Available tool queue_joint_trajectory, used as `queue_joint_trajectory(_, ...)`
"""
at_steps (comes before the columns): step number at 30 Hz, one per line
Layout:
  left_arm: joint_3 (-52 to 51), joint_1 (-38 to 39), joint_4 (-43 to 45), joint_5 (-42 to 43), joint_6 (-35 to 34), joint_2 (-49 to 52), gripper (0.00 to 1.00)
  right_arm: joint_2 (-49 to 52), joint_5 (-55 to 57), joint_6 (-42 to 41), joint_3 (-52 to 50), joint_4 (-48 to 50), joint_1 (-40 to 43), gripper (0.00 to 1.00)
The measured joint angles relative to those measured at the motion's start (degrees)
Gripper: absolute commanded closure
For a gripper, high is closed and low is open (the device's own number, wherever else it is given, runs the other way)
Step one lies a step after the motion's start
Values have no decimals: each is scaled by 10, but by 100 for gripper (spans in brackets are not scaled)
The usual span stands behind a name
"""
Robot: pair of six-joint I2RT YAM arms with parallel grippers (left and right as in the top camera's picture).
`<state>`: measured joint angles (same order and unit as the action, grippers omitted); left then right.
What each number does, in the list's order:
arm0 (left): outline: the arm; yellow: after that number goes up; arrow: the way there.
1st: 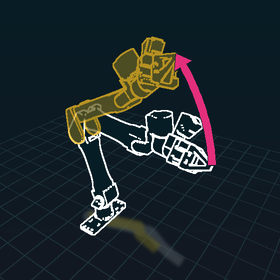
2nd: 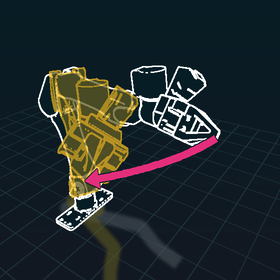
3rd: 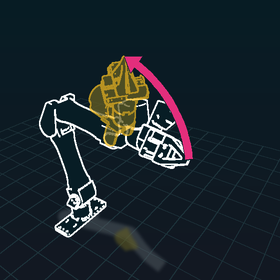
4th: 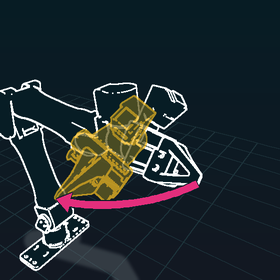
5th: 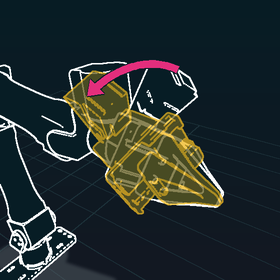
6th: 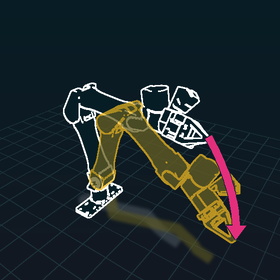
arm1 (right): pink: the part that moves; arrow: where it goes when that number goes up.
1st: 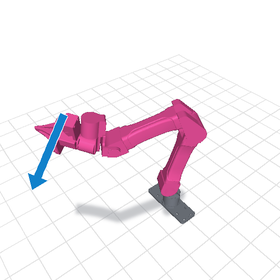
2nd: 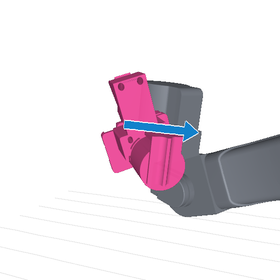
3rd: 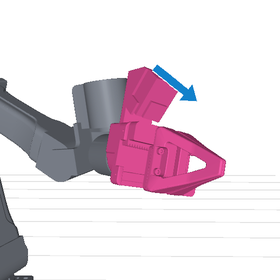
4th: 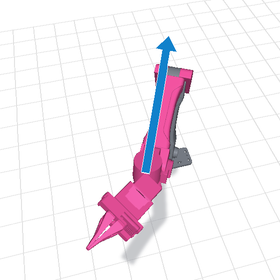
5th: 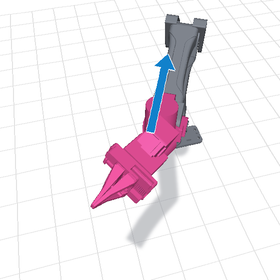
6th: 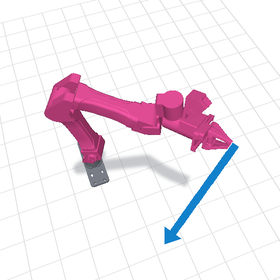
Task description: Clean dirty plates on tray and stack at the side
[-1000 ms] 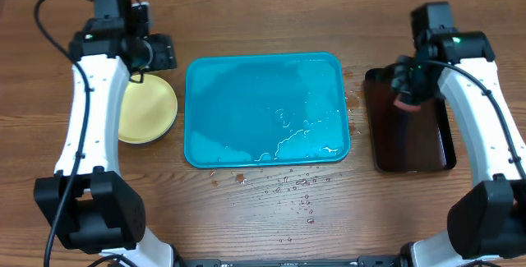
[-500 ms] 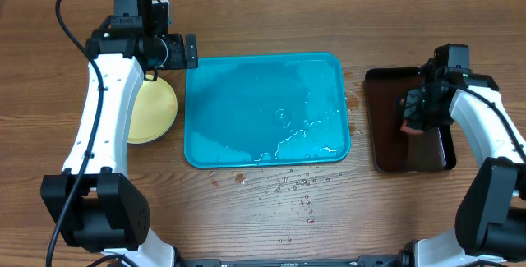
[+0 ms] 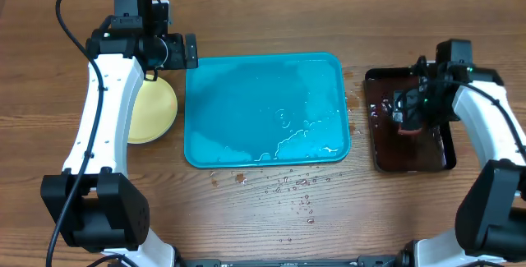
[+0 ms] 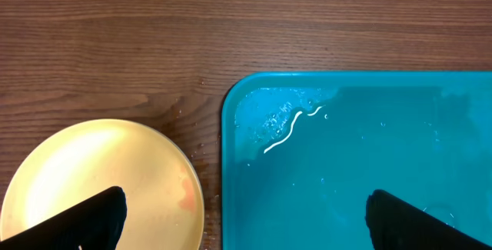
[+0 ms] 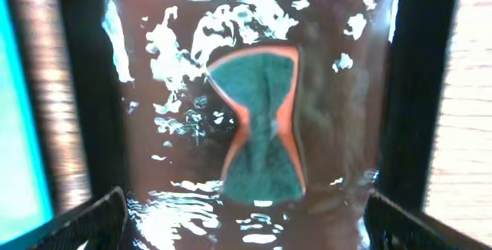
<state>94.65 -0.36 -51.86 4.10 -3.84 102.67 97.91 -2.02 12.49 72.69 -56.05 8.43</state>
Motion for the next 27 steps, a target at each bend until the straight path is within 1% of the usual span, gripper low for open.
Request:
queue_joint_trajectory(4,0,0,0,0,0,0,0,-45,-40,2,87,-51,0,0)
queue_joint_trajectory(6,0,0,0,0,0,0,0,-88,-55,1,123,-64,0,0)
queue_joint_trajectory(9,0,0,0,0,0,0,0,-180,-69,-2,153,-74,0,0)
queue_joint_trajectory(14,0,0,0,0,0,0,0,-317,-80,-3,160,-101,0,0)
queue_joint_trajectory(20,0,0,0,0,0,0,0,-453,-83,-22,160,-135,0,0)
queue_joint_trajectory(24,0,0,0,0,0,0,0,-529,-83,-35,161,-175,0,0)
queue_joint_trajectory(27,0,0,0,0,0,0,0,-563,-83,-39,162,-213,0,0)
